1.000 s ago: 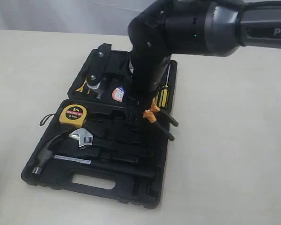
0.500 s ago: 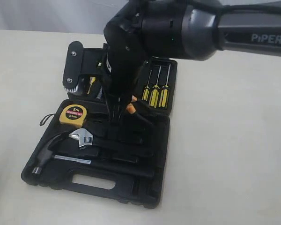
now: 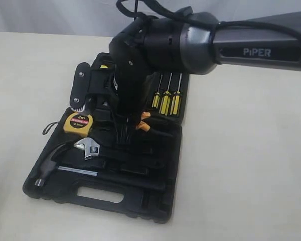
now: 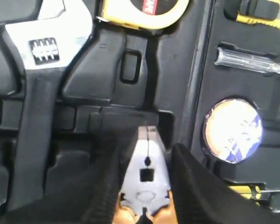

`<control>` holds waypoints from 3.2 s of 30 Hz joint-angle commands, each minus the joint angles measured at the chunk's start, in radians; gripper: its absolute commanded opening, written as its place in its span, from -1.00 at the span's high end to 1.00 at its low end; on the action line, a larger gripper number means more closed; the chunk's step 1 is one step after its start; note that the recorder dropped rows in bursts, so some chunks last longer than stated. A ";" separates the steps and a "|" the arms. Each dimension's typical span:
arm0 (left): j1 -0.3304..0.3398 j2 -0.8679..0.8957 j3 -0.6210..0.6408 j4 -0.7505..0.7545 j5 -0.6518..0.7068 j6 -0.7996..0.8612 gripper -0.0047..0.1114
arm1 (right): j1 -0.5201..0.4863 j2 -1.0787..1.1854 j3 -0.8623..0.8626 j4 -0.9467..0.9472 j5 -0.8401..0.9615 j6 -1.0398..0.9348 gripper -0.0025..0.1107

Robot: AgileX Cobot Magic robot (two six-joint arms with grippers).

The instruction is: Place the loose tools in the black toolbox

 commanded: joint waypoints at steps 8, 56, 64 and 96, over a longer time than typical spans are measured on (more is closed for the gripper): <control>-0.006 0.004 -0.005 0.003 0.001 0.000 0.92 | 0.005 0.001 -0.004 0.180 -0.011 0.006 0.96; -0.006 0.004 -0.005 0.005 0.001 0.000 0.92 | 0.003 0.121 -0.072 -0.011 -0.008 0.451 0.96; -0.006 0.004 -0.005 0.005 0.001 0.000 0.92 | -0.008 0.186 -0.072 -0.138 0.010 0.577 0.96; -0.006 0.004 -0.005 0.005 0.001 0.000 0.92 | 0.686 -0.185 0.095 -0.520 0.289 1.178 0.96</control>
